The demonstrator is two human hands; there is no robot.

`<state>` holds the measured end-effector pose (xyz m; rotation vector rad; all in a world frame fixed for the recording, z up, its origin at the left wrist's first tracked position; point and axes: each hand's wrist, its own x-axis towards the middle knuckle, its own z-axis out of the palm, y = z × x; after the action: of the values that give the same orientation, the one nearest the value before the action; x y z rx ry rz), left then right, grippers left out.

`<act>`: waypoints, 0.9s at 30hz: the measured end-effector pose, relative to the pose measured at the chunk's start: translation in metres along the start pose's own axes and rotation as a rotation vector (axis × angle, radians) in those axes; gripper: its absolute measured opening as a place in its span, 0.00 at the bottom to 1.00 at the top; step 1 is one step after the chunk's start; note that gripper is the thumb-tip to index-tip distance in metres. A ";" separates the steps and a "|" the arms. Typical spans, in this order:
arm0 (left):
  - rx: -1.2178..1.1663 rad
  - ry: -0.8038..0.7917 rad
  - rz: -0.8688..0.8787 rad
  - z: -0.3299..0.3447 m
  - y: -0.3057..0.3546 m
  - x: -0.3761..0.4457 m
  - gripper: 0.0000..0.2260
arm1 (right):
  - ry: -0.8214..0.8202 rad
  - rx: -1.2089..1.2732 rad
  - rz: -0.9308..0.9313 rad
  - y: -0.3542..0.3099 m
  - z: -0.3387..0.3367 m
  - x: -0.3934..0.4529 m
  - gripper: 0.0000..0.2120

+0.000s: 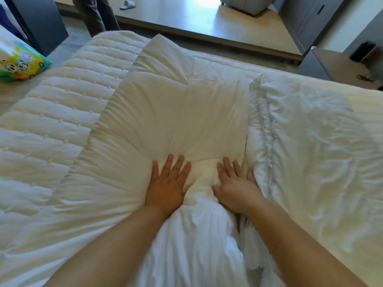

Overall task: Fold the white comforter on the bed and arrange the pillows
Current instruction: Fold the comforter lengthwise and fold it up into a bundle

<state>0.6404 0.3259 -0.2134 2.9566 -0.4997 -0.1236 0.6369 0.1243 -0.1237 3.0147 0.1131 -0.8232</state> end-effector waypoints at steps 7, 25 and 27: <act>-0.388 0.009 -0.093 -0.081 0.042 -0.044 0.39 | 0.017 0.051 -0.227 -0.025 -0.026 -0.102 0.43; -0.674 0.149 0.076 -0.123 0.162 0.015 0.23 | 0.516 0.205 0.214 0.117 0.005 -0.137 0.38; -0.809 -0.070 -0.118 -0.117 0.195 0.044 0.31 | 0.280 0.121 0.191 0.118 0.040 -0.111 0.41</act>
<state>0.6310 0.1431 -0.0711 2.1873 -0.2038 -0.3482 0.5302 -0.0018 -0.1022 3.1695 -0.2269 -0.4048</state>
